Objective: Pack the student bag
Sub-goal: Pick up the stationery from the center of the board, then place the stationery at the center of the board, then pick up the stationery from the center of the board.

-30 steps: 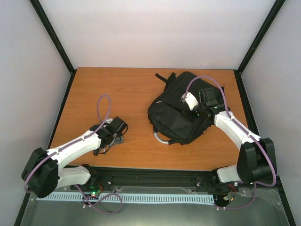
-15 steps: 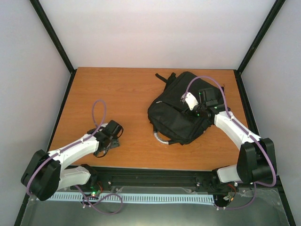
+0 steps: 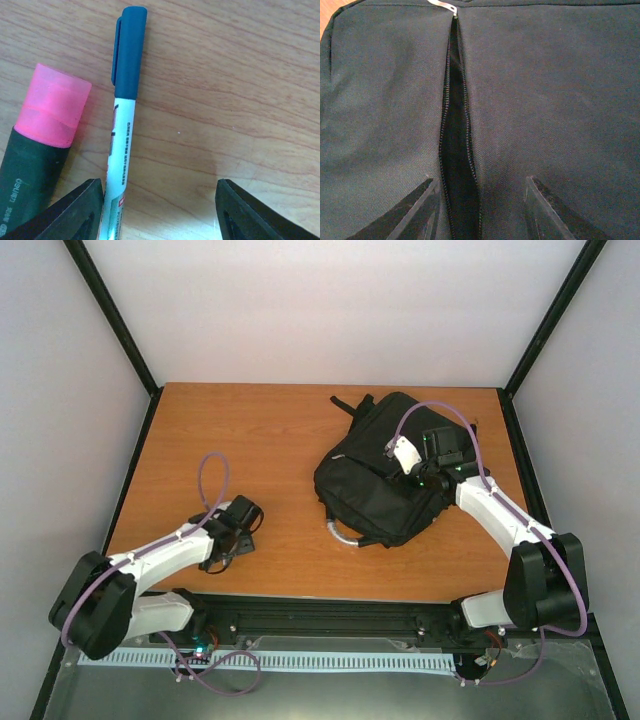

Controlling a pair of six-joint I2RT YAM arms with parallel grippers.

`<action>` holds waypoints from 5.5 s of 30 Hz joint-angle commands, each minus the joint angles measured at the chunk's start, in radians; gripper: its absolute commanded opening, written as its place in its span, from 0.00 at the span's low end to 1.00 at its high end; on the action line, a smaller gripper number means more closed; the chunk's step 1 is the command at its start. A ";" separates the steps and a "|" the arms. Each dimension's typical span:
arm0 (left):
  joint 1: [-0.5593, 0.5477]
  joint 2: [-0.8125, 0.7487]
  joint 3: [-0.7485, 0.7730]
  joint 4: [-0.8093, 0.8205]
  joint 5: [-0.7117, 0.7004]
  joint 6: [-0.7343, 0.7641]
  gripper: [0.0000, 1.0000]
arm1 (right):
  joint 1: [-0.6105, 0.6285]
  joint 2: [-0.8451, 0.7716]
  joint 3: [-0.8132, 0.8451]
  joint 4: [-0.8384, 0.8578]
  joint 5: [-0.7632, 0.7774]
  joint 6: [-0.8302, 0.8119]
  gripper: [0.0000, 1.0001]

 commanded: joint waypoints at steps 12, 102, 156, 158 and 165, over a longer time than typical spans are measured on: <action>0.012 0.055 0.023 0.058 0.033 0.017 0.43 | -0.006 -0.007 0.008 -0.003 -0.009 -0.001 0.42; -0.451 0.294 0.370 -0.211 0.375 0.253 0.46 | -0.008 0.000 0.014 -0.011 -0.032 -0.006 0.39; -0.430 0.344 0.762 -0.067 0.419 0.295 0.01 | -0.009 0.023 0.012 0.000 0.007 0.006 0.42; -0.416 0.373 0.779 0.009 0.483 0.298 0.01 | -0.008 0.029 0.014 0.012 0.044 0.017 0.44; -0.350 0.499 0.830 0.152 0.627 0.299 0.01 | -0.009 0.077 0.034 0.031 0.117 0.029 0.47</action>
